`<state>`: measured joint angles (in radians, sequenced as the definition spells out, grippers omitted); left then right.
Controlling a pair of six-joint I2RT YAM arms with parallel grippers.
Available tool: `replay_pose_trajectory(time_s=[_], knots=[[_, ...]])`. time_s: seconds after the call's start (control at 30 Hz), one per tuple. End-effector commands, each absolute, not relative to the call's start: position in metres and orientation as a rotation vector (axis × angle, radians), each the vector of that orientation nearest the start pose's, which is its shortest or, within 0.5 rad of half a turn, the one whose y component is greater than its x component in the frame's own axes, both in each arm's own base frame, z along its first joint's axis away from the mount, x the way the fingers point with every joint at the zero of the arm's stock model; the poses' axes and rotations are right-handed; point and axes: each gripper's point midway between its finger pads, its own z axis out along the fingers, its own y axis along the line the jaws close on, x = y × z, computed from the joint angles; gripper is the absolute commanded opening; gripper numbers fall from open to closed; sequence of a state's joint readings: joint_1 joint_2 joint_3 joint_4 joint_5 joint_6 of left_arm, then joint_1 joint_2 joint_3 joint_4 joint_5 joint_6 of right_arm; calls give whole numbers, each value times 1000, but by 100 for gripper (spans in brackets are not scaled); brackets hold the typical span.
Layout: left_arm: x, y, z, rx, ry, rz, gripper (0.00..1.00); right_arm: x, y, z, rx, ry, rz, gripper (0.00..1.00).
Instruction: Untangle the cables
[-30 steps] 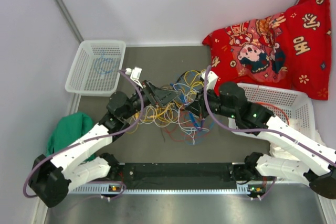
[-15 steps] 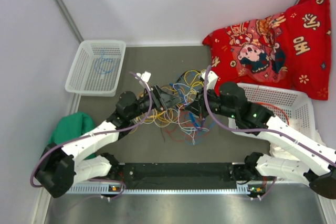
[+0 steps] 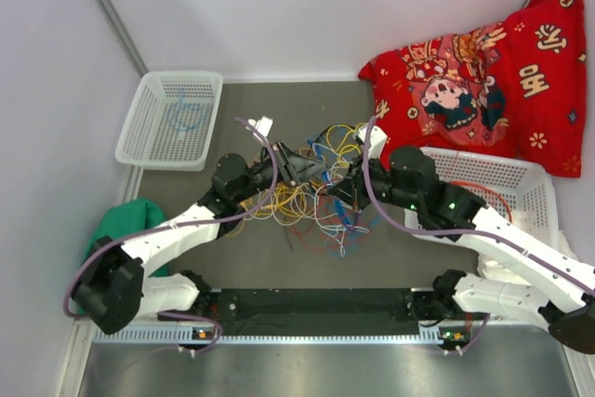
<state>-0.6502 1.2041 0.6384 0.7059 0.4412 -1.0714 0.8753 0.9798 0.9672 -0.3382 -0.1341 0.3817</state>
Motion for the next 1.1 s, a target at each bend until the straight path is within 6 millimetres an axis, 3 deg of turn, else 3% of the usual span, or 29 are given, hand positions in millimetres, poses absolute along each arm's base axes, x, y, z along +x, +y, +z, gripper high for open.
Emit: replay_pose_trajectory(time_s=[0.0,0.03,0.07,0.1,0.13,0.17,0.23,0.27,0.3,0.33,0.5,0.6,0.7,0.8,0.93,1.07], knots=[[233,-322,330,152,1558,-1729,10,182,286,289,-583,1873,998,0],[232,-321,333,161,1553,-1723,0,182,285,289,-578,1873,992,0],[233,-321,327,149,1592,-1701,0,186,281,291,-562,1869,968,0],[235,-319,330,167,1585,-1668,0,187,278,288,-553,1884,946,8],[232,-315,335,174,1578,-1646,0,188,274,288,-543,1889,926,36],[235,-312,327,152,1628,-1597,0,193,269,292,-521,1880,888,50],[236,-304,337,183,1619,-1502,0,198,257,293,-490,1891,819,74],[241,-299,326,182,1669,-1419,0,200,254,299,-479,1879,799,78],[239,-293,341,188,1643,-1391,0,200,249,305,-468,1862,789,80],[241,-289,342,194,1651,-1353,0,201,244,308,-455,1852,772,82],[241,-280,361,268,1661,-1226,0,201,238,347,-418,1739,798,80],[242,-280,371,279,1637,-1221,0,195,255,367,-442,1661,913,56],[241,-282,377,288,1626,-1243,0,193,275,373,-483,1628,1003,40],[238,-285,382,292,1611,-1274,0,193,290,379,-498,1587,1067,31],[234,-286,388,294,1587,-1308,0,193,308,376,-545,1574,1125,35],[233,-286,391,295,1578,-1315,0,193,318,366,-574,1596,1152,57]])
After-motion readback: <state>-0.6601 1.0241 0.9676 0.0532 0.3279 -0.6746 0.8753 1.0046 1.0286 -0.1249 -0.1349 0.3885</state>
